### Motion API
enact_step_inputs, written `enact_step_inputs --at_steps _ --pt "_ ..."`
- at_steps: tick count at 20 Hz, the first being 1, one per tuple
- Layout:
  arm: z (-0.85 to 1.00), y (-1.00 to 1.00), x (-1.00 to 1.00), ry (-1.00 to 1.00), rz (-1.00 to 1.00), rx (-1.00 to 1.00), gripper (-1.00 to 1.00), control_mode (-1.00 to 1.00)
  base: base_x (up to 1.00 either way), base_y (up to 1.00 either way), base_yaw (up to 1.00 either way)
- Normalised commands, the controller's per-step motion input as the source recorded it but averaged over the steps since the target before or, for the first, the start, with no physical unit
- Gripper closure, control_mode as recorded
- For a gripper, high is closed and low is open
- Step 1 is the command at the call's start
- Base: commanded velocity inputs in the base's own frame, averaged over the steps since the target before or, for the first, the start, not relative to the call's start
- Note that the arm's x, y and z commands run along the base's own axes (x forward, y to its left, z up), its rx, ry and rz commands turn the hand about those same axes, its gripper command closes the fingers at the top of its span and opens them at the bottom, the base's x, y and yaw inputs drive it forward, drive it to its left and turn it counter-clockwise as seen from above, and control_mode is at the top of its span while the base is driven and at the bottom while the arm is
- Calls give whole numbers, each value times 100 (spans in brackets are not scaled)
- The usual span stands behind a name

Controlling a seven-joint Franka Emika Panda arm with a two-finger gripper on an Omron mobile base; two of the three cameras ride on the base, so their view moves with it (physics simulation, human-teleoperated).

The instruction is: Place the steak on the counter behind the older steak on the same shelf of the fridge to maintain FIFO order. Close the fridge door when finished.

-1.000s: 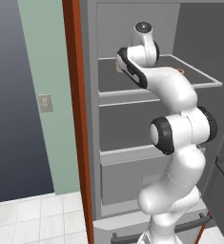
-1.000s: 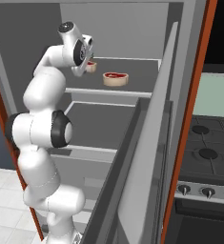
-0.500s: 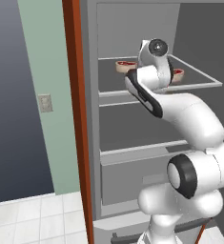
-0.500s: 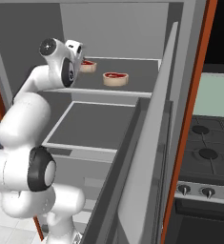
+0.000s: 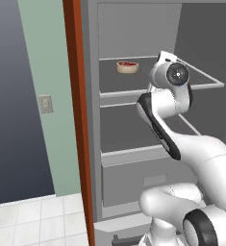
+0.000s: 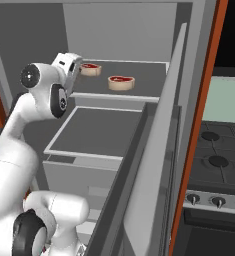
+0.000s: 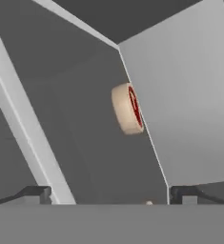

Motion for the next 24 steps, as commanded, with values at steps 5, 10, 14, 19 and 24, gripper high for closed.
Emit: enact_step_inputs --at_steps 5,10,14,19,24 --pt "-9 -13 -100 -7 -10 14 -100 -100 0 0 0" --pt "-19 -5 -100 0 -12 7 -100 -100 0 0 0" --pt "-58 8 -47 11 -3 -10 -100 -100 0 0 0" --pt "-49 5 -23 13 -7 -8 -100 -100 0 0 0" --pt "-19 0 -46 9 -9 0 -100 100 -40 0 -7"
